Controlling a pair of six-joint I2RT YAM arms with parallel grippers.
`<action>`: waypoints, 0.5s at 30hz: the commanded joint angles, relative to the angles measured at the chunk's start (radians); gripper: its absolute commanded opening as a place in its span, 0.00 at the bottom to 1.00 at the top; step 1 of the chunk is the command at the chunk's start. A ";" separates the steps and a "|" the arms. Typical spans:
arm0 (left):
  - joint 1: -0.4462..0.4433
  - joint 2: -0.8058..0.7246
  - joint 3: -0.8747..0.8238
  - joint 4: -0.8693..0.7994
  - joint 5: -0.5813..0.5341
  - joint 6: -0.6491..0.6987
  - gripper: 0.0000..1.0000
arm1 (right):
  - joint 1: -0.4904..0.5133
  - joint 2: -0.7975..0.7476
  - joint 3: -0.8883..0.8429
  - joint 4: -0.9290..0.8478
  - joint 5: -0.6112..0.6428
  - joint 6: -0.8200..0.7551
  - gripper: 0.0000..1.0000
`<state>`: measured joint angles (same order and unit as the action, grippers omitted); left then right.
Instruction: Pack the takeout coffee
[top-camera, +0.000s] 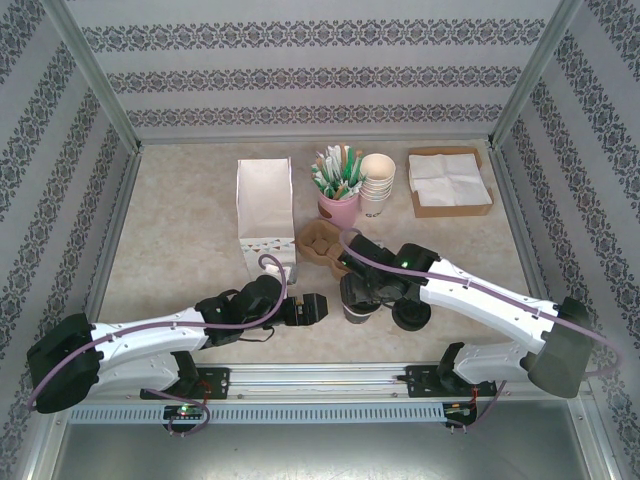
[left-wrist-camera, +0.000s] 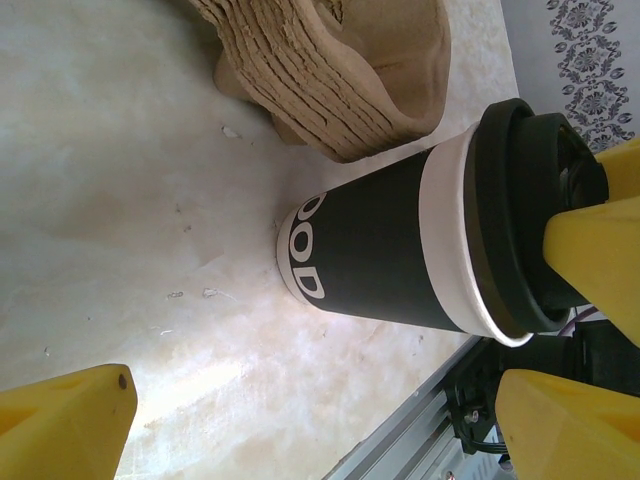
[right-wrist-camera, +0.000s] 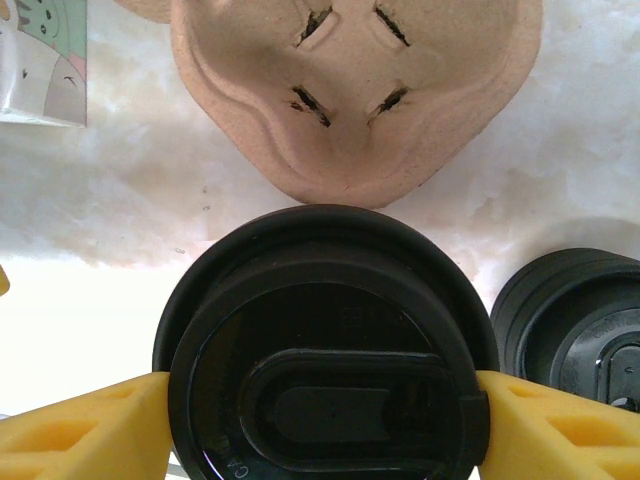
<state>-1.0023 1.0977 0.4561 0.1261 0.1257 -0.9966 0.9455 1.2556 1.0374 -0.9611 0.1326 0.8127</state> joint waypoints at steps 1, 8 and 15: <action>-0.015 0.002 -0.010 0.046 -0.018 -0.008 0.93 | 0.013 0.006 -0.017 0.002 -0.024 0.019 0.73; -0.015 0.022 -0.008 0.050 -0.015 -0.013 0.92 | 0.019 0.002 -0.009 -0.009 -0.015 0.018 0.73; -0.015 0.031 -0.007 0.053 -0.009 -0.016 0.90 | 0.033 -0.003 0.021 -0.052 0.018 0.011 0.73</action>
<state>-1.0023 1.1267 0.4545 0.1436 0.1265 -1.0035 0.9627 1.2556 1.0386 -0.9680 0.1337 0.8127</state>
